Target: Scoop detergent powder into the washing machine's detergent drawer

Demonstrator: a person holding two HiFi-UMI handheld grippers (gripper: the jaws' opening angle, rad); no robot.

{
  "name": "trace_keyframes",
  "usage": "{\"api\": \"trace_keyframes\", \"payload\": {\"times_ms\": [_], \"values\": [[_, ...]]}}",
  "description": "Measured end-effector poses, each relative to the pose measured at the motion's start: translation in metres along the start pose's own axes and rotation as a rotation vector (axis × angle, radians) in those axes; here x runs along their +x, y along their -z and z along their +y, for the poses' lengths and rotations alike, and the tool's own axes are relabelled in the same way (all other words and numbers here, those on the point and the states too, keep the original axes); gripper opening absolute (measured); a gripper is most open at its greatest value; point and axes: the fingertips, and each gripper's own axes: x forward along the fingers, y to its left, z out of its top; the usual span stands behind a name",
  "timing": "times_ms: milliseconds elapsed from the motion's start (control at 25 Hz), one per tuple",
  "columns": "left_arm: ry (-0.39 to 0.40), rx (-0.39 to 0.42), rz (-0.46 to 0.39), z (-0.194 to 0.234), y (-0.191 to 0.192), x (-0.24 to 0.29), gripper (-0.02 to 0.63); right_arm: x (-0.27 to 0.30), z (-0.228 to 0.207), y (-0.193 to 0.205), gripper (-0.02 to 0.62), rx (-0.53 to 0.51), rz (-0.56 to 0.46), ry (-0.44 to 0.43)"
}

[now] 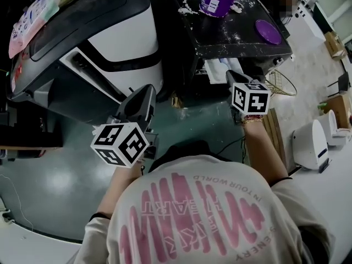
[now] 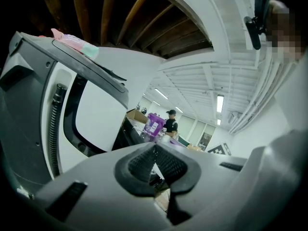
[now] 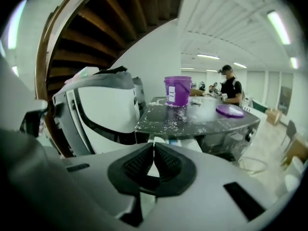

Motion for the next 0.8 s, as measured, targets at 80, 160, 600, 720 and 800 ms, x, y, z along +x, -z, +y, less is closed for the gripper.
{"api": "trace_keyframes", "payload": {"times_ms": [80, 160, 600, 720, 800], "values": [[0.007, 0.0, 0.007, 0.0, 0.0, 0.002, 0.002, -0.003, -0.005, 0.002, 0.005, 0.149, -0.026, -0.019], [0.017, 0.001, 0.017, 0.0, 0.002, 0.004, 0.002, -0.006, -0.008, 0.004, 0.005, 0.293, -0.059, -0.044], [0.066, 0.024, 0.061, -0.009, 0.014, 0.021, 0.002, -0.04, 0.028, -0.007, 0.005, 0.637, -0.224, -0.215], [0.06, 0.059, 0.087, -0.012, 0.02, 0.023, 0.002, -0.049, 0.049, -0.015, 0.006, 0.603, -0.247, -0.235], [0.055, 0.07, 0.093, -0.012, 0.023, 0.022, 0.002, -0.054, 0.062, -0.02, 0.006, 0.552, -0.253, -0.232]]}}
